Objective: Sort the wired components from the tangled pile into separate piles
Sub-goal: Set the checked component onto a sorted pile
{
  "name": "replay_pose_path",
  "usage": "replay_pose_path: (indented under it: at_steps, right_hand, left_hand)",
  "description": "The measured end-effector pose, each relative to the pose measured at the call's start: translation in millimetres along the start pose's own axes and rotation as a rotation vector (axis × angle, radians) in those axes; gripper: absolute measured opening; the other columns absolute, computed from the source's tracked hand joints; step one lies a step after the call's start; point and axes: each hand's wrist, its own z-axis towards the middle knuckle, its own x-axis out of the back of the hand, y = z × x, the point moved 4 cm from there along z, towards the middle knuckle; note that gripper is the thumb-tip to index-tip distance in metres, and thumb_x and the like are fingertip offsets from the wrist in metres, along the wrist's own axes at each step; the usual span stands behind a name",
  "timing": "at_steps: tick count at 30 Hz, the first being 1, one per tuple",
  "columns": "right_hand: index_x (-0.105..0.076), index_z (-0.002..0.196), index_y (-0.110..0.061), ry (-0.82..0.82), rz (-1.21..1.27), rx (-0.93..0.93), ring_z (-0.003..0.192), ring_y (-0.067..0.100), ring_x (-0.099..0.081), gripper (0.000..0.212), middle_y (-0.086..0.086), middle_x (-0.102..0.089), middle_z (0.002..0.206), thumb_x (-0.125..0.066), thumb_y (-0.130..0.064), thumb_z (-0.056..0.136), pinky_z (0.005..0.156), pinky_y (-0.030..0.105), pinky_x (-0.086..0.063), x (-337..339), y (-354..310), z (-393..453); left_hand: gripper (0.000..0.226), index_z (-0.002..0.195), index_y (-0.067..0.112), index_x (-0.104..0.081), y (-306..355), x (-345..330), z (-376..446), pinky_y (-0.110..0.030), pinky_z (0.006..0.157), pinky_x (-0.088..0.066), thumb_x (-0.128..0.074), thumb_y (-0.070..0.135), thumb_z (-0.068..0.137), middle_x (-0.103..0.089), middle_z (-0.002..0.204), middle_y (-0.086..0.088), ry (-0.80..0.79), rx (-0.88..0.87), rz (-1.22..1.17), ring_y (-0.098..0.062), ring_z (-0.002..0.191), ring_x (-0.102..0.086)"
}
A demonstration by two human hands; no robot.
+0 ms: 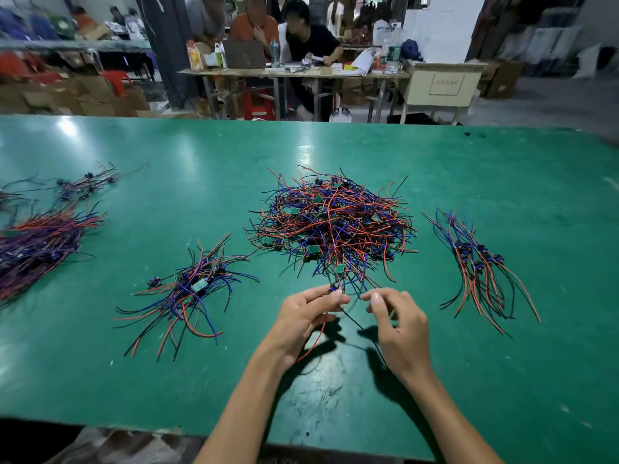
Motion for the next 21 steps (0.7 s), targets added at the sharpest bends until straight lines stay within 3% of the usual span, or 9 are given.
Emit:
replay_pose_path:
  at_steps: [2, 5, 9, 13, 16, 18, 21]
  right_hand:
    - [-0.076, 0.093, -0.031, -0.145, 0.157, -0.141, 0.086, 0.005, -0.062, 0.036, -0.015, -0.07, 0.08, -0.045, -0.047, 0.1, 0.073, 0.021, -0.049, -8, 2, 7]
    - [-0.079, 0.089, -0.026, -0.27, 0.435, -0.331, 0.071, -0.003, -0.063, 0.033, -0.011, -0.076, 0.084, -0.05, -0.032, 0.106, 0.064, 0.007, -0.047, -22, -2, 18]
    - [-0.08, 0.096, -0.021, -0.333, 0.626, -0.58, 0.065, 0.003, -0.065, 0.027, -0.004, -0.079, 0.091, -0.058, -0.037, 0.099, 0.054, 0.012, -0.045, -32, -6, 31]
    - [-0.078, 0.101, -0.018, -0.466, 0.65, -0.662, 0.071, 0.01, -0.066, 0.036, -0.002, -0.077, 0.088, -0.075, -0.049, 0.083, 0.06, 0.019, -0.047, -35, -7, 28]
    - [-0.076, 0.108, -0.02, -0.404, 0.751, -0.713, 0.073, 0.008, -0.061, 0.022, -0.004, -0.076, 0.093, -0.073, -0.032, 0.089, 0.071, 0.026, -0.045, -31, -5, 30]
    - [-0.074, 0.115, -0.023, -0.378, 0.857, -0.729, 0.07, 0.005, -0.059, 0.025, -0.006, -0.073, 0.091, -0.068, -0.02, 0.091, 0.068, 0.023, -0.045, -29, -5, 33]
    - [-0.071, 0.122, -0.029, -0.396, 0.895, -0.71, 0.065, 0.005, -0.056, 0.032, -0.007, -0.069, 0.085, -0.061, -0.019, 0.094, 0.063, 0.021, -0.044, -26, -6, 35]
  left_hand:
    - [0.038, 0.113, 0.008, -0.072, 4, -1, -2, -0.024, 0.08, -0.054, -0.084, 0.022, 0.079, -0.078, 0.1, -0.008, 0.003, -0.015, 0.082, -0.013, 0.087, -0.07]
    - [0.038, 0.113, 0.007, -0.072, 16, -5, -5, -0.023, 0.072, -0.052, -0.085, 0.016, 0.079, -0.076, 0.084, -0.005, -0.009, -0.056, 0.188, -0.013, 0.068, -0.065]
    - [0.037, 0.109, 0.012, -0.074, 35, -7, -9, -0.016, 0.065, -0.05, -0.087, 0.021, 0.076, -0.077, 0.076, -0.003, -0.004, -0.082, 0.326, -0.007, 0.063, -0.063]
    - [0.033, 0.109, 0.013, -0.074, 42, -5, -10, -0.025, 0.071, -0.056, -0.086, 0.015, 0.078, -0.074, 0.075, -0.007, -0.052, -0.036, 0.43, -0.015, 0.07, -0.069]
    - [0.026, 0.104, 0.014, -0.077, 44, -4, -11, -0.025, 0.058, -0.051, -0.085, 0.012, 0.08, -0.07, 0.072, -0.006, -0.049, -0.05, 0.482, -0.016, 0.058, -0.063]
    - [0.016, 0.097, 0.021, -0.08, 45, -3, -11, -0.019, 0.054, -0.047, -0.084, 0.02, 0.082, -0.069, 0.072, -0.001, -0.031, -0.083, 0.543, -0.008, 0.054, -0.056]
    - [0.01, 0.093, 0.028, -0.081, 41, -3, -8, -0.01, 0.053, -0.037, -0.081, 0.033, 0.085, -0.066, 0.069, 0.012, -0.013, -0.106, 0.601, -0.001, 0.053, -0.048]
